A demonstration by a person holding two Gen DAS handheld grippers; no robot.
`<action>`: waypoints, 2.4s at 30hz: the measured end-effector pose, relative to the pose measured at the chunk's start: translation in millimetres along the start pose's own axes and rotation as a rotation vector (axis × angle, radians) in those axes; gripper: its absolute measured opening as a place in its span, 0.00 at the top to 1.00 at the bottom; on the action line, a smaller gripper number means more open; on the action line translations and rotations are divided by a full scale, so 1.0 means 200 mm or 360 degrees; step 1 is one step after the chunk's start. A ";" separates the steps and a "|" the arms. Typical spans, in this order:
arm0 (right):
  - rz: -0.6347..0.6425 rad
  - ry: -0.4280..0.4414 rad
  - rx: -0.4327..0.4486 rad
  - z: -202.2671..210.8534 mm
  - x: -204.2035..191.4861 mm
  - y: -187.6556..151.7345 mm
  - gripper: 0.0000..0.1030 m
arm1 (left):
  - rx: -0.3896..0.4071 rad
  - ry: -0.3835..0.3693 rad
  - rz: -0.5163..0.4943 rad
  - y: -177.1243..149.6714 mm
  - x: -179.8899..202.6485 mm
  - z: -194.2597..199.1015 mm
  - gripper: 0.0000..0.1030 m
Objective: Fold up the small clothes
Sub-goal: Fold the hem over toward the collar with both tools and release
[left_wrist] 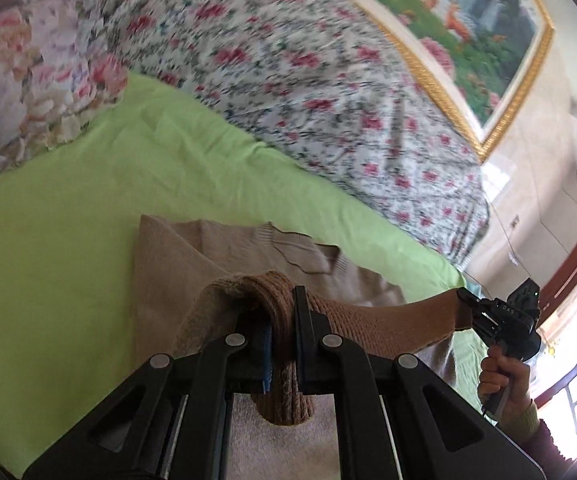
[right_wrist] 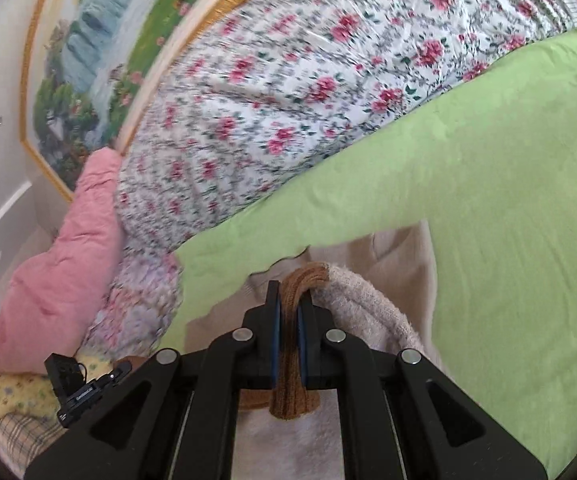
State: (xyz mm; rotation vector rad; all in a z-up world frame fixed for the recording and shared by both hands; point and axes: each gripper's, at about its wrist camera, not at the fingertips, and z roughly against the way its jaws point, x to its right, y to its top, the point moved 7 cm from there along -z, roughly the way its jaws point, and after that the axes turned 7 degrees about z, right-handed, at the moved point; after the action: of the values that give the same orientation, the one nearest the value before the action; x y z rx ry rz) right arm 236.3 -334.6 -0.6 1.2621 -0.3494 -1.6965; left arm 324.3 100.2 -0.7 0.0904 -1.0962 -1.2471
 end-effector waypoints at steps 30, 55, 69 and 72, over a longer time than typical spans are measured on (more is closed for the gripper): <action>0.0785 0.0147 -0.0705 -0.45 -0.35 -0.45 0.48 | -0.0613 -0.0050 -0.0396 -0.48 0.22 -0.45 0.59; 0.0013 -0.0351 -0.0221 -0.49 0.26 0.01 0.74 | -0.0196 0.0220 0.0299 0.03 -0.49 -0.36 0.86; -0.0052 -0.0422 -0.0321 0.06 0.40 -0.43 0.74 | -0.0310 0.0265 0.0148 -0.47 -0.36 -0.04 0.74; -0.0071 -0.0476 -0.0281 0.14 0.38 -0.44 0.73 | -0.0303 0.0292 0.0161 -0.51 -0.36 0.06 0.73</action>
State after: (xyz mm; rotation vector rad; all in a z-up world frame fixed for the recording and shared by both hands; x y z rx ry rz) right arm 165.4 -360.2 -93.9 0.8951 -0.3406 -1.9140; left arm 249.8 122.9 -98.7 0.0042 -0.8111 -1.2205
